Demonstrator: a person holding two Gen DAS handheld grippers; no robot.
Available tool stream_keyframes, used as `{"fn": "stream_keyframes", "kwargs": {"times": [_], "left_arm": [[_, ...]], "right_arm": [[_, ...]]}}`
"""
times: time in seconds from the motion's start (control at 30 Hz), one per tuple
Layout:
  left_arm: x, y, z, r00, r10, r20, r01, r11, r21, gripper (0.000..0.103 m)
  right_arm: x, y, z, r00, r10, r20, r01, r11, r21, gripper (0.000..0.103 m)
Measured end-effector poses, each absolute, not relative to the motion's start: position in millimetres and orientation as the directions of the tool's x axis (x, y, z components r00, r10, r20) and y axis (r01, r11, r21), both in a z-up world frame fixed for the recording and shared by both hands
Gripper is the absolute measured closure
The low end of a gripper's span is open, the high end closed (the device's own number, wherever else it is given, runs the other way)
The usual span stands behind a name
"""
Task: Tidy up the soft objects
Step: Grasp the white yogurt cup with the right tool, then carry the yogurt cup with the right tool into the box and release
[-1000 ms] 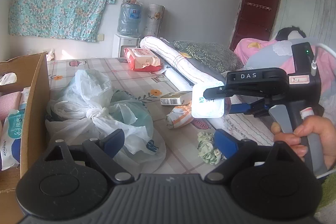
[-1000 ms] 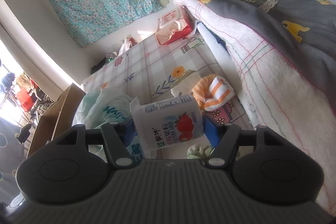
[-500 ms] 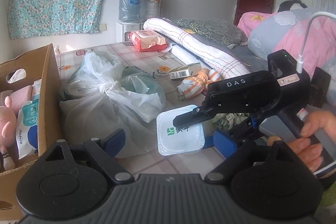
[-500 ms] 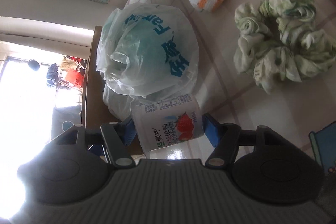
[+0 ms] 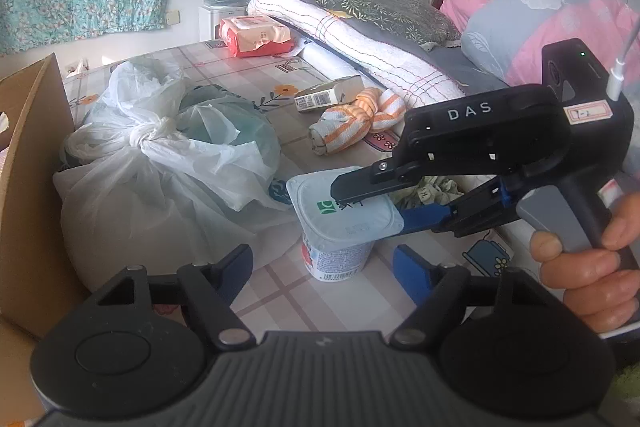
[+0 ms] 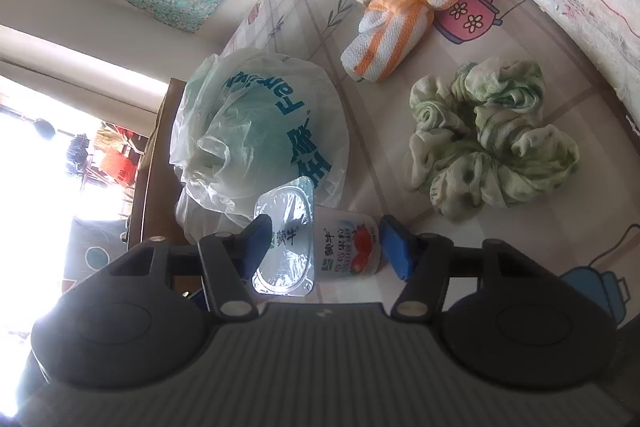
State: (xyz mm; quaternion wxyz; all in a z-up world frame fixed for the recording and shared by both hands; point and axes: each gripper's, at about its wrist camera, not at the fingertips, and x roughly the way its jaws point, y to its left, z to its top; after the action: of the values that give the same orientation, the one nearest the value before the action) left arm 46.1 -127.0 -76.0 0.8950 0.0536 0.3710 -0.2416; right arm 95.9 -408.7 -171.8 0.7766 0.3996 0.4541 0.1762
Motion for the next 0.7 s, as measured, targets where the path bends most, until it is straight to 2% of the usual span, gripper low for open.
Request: {"fn": "stream_keyframes", "kwargs": {"times": [0.23, 0.53, 0.7], "left_arm": [[55.3, -144.6, -82.8, 0.586, -0.398, -0.706, 0.509, 0.858, -0.061, 0.039], [69.5, -153.6, -89.0, 0.562, -0.394, -0.728, 0.522, 0.851, -0.057, 0.051], [71.4, -155.8, -90.2, 0.57, -0.391, -0.723, 0.523, 0.851, -0.048, 0.052]], "right_arm": [[100.2, -418.7, -171.2, 0.549, 0.64, -0.538, 0.082, 0.6, 0.796, 0.061], [105.0, -427.3, -176.9, 0.531, 0.691, -0.49, 0.051, 0.552, 0.833, 0.072], [105.9, -426.7, -175.0, 0.524, 0.698, -0.488, 0.032, 0.557, 0.83, 0.075]]}}
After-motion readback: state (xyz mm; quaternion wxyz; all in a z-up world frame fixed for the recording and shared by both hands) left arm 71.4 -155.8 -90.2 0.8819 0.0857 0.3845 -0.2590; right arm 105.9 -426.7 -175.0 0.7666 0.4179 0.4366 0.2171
